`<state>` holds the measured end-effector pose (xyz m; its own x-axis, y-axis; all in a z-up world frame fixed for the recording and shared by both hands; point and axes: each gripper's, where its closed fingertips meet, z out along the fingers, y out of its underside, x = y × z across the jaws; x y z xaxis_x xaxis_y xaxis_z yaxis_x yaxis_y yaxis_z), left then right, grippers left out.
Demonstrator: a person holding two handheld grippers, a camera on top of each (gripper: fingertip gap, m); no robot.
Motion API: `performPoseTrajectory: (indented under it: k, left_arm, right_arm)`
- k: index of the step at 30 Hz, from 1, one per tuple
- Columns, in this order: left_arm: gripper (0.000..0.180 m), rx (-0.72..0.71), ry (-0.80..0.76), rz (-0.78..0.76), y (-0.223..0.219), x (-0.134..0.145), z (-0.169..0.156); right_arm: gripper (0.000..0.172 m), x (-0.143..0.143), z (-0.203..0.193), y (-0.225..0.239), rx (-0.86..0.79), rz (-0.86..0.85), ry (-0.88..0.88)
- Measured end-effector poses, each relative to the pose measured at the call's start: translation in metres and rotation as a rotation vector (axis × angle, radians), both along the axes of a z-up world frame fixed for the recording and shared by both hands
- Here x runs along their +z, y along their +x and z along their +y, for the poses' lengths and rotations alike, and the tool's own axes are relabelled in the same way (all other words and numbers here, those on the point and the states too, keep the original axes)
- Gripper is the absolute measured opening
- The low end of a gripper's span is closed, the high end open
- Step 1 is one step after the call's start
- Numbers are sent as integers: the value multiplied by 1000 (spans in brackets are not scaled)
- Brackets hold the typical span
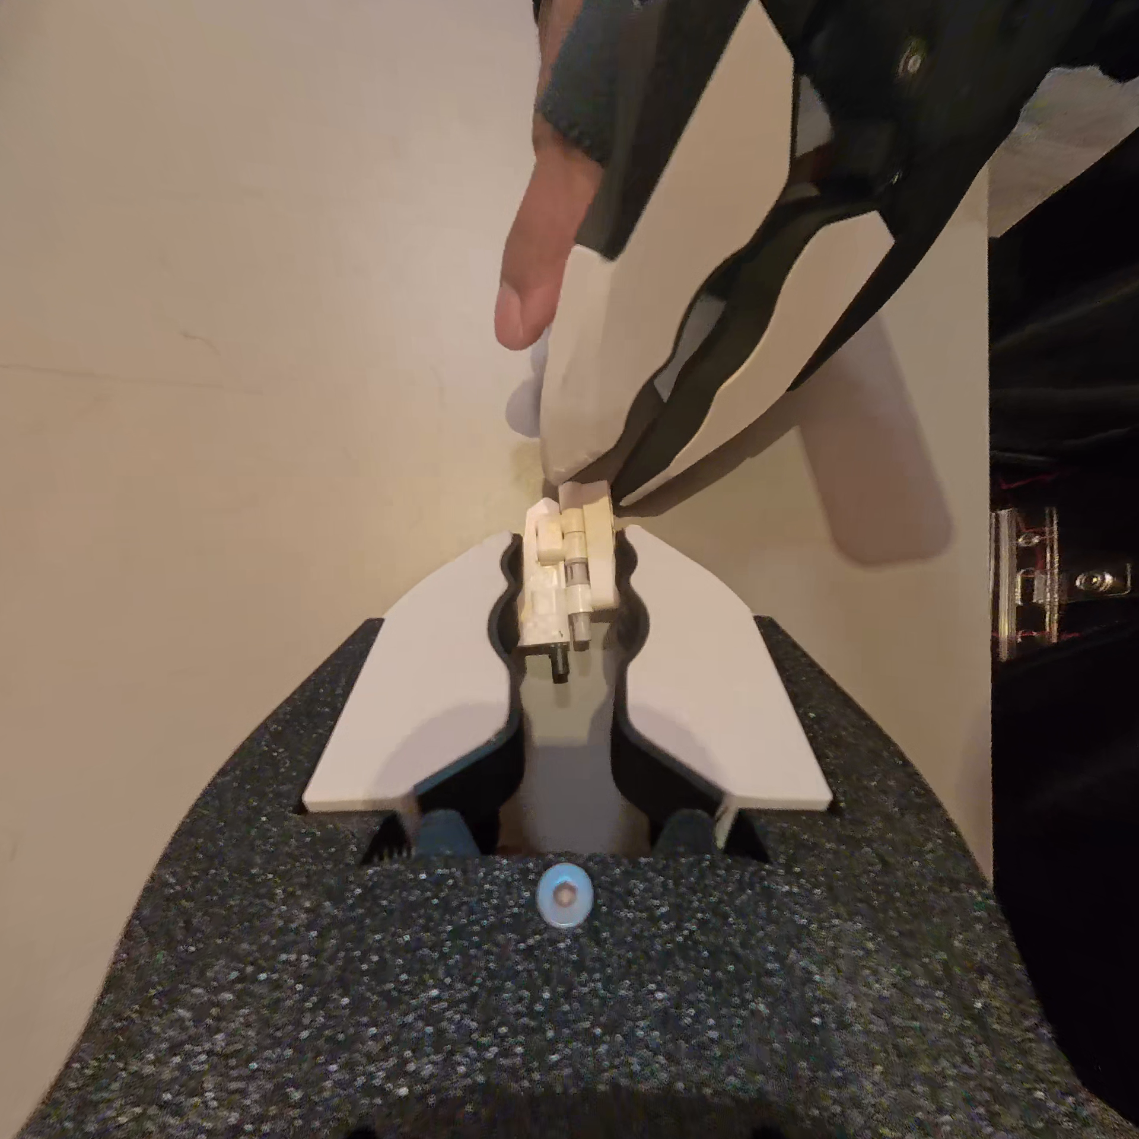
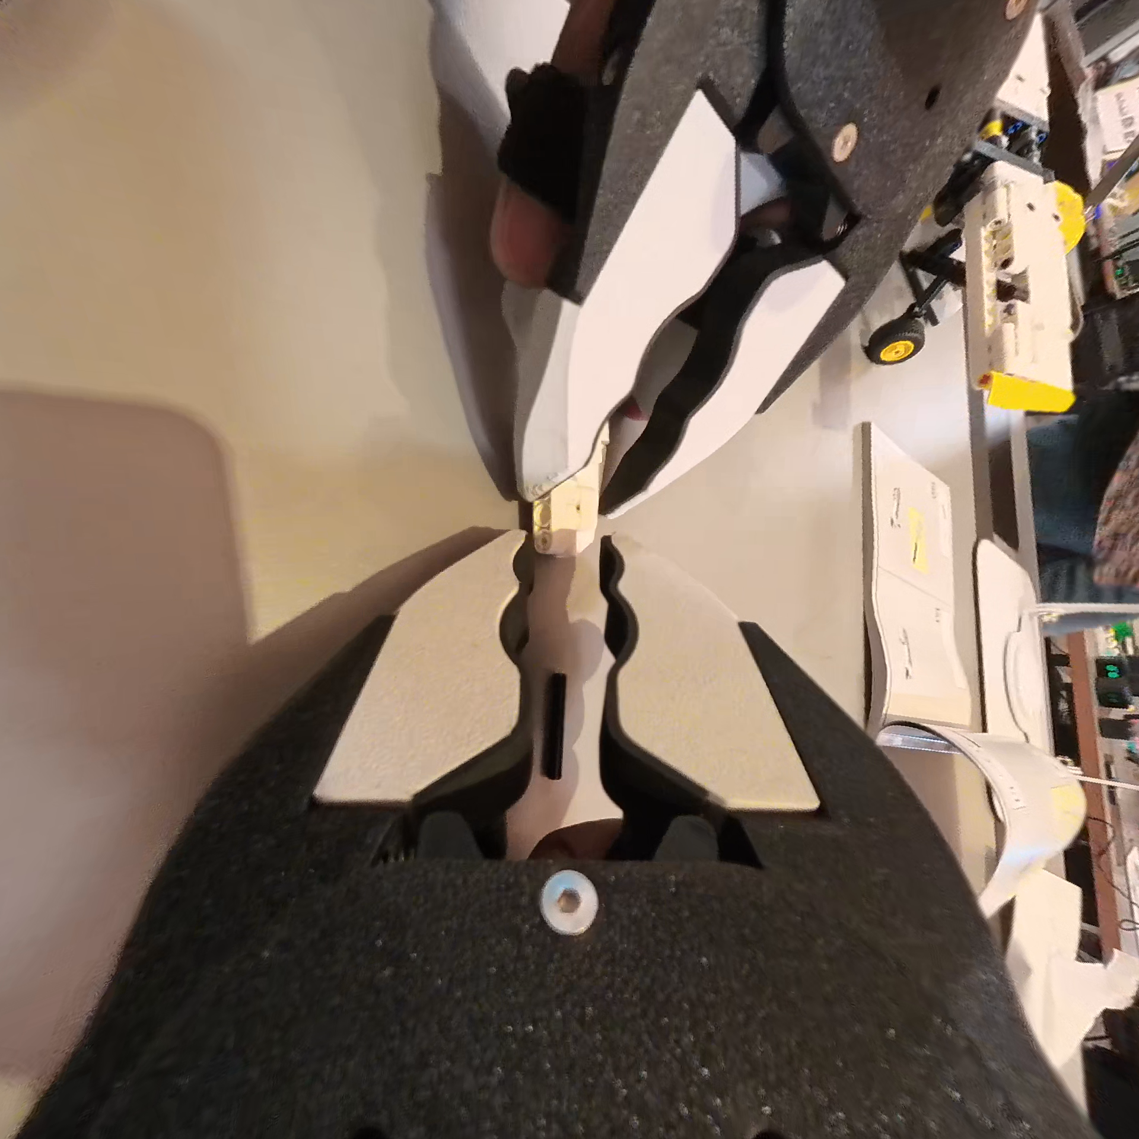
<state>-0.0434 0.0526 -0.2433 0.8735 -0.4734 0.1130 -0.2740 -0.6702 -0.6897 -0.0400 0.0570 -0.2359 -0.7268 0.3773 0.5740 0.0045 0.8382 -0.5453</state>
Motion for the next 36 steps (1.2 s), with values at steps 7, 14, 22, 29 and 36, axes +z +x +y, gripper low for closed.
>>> performPoseTrajectory:
  k: [7, 14, 22, 29, 36]
  left_arm:
    - [21, 5, 10, -104, 0, 6, 2]
    - [22, -8, 27, -50, 0, 5, 2]
    - [22, -27, 59, 2, 0, 6, 0]
    - [22, -56, 103, 29, 1, 7, -1]
    - [28, -54, 92, 42, 0, 4, -4]
  right_arm:
    - [14, -1, 4, -6, -1, 48, 61]
    - [10, -5, 2, -5, -6, -18, 54]
    - [18, -8, 1, -7, -49, -215, -74]
    - [21, -11, -5, -6, -34, -392, -181]
    - [20, -11, -7, -7, -11, -374, -186]
